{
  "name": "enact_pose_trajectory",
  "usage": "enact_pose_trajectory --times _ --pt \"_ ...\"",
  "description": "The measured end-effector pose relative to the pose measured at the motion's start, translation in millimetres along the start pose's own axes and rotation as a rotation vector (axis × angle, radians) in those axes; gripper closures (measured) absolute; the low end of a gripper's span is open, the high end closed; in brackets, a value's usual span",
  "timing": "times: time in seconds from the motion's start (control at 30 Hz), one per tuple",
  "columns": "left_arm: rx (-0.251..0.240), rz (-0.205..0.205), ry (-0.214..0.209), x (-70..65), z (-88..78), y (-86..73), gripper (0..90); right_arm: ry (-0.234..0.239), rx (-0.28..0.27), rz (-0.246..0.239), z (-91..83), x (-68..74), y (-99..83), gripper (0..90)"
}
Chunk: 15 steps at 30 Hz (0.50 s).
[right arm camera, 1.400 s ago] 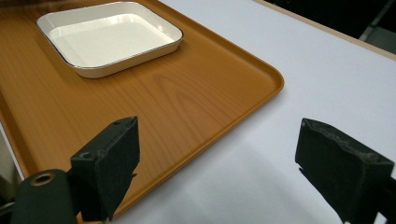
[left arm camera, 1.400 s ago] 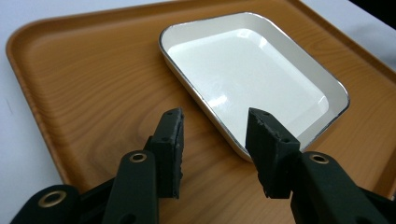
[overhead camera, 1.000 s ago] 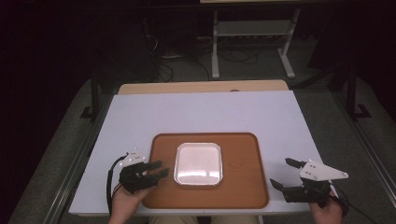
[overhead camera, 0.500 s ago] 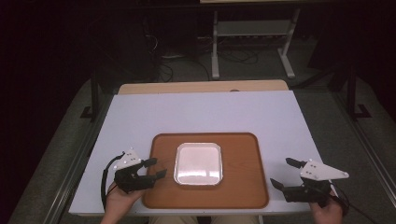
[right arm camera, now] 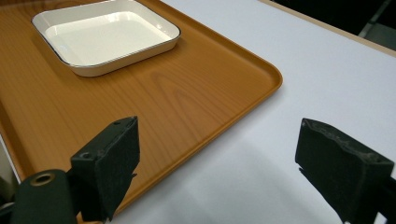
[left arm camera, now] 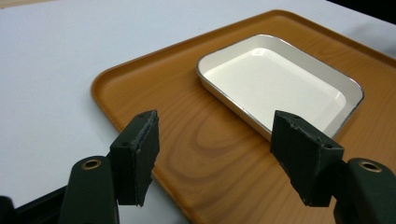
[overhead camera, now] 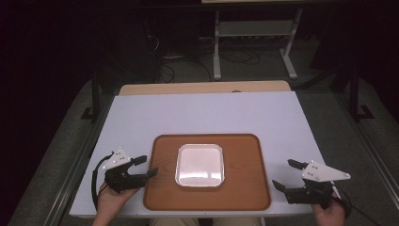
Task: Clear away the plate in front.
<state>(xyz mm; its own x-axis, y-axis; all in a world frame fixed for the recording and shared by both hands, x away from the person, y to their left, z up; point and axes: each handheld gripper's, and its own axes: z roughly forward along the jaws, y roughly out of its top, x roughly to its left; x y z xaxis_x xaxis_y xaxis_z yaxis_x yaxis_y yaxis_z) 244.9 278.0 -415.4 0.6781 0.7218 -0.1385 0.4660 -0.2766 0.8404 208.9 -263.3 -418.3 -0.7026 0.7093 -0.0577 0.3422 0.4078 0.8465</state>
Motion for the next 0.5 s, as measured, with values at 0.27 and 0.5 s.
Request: enact_pose_trajectory --times 0.27,0.5 --pt "-0.022 -0.005 0.025 6.3 -9.7 -2.4 30.4 0.001 0.007 -0.008 0.8 0.1 0.1 13.0" --pt "-0.042 -0.008 0.035 11.9 -18.0 -6.3 29.1 0.003 0.021 -0.021 3.5 0.8 0.9 13.0"
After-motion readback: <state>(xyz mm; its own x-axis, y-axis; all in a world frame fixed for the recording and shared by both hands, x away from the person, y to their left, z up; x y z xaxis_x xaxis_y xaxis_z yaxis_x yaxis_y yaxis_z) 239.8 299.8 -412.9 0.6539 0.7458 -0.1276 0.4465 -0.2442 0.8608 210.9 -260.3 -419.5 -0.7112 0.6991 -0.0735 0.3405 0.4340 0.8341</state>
